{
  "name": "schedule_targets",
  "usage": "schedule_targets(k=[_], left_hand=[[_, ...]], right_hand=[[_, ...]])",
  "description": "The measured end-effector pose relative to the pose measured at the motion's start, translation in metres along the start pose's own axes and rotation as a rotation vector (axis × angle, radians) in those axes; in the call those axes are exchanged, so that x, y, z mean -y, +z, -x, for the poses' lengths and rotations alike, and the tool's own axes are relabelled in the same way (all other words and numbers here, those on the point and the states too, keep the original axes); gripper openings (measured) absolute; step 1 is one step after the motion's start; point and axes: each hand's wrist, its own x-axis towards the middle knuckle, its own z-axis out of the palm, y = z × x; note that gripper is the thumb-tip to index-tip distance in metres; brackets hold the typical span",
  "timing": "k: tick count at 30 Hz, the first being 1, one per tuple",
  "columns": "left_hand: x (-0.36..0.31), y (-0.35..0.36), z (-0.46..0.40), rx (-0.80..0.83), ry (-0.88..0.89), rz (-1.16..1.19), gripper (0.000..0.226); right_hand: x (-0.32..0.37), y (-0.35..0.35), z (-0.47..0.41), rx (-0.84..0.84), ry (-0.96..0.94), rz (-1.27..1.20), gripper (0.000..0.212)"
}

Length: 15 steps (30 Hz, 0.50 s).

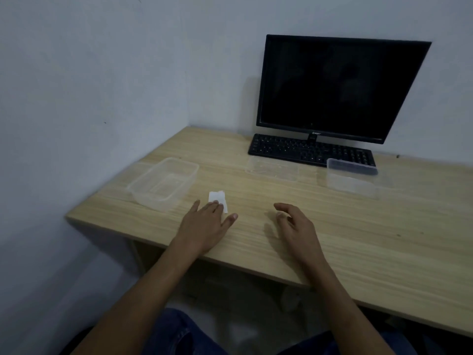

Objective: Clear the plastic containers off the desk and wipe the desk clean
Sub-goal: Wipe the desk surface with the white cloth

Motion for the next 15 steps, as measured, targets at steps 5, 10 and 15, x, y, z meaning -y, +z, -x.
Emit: schedule_targets(k=[5, 10, 15], left_hand=[[-0.002, -0.008, -0.007, -0.036, -0.039, 0.064, 0.066], [-0.034, 0.001, -0.016, 0.01, -0.125, 0.146, 0.085], [-0.042, 0.008, -0.024, 0.079, -0.218, 0.184, 0.093]], right_hand=[[0.001, 0.0, 0.0, 0.001, 0.014, -0.015, 0.031], [0.001, 0.0, 0.0, 0.003, 0.001, -0.021, 0.029], [0.0, 0.0, -0.001, 0.003, -0.001, -0.024, 0.028]])
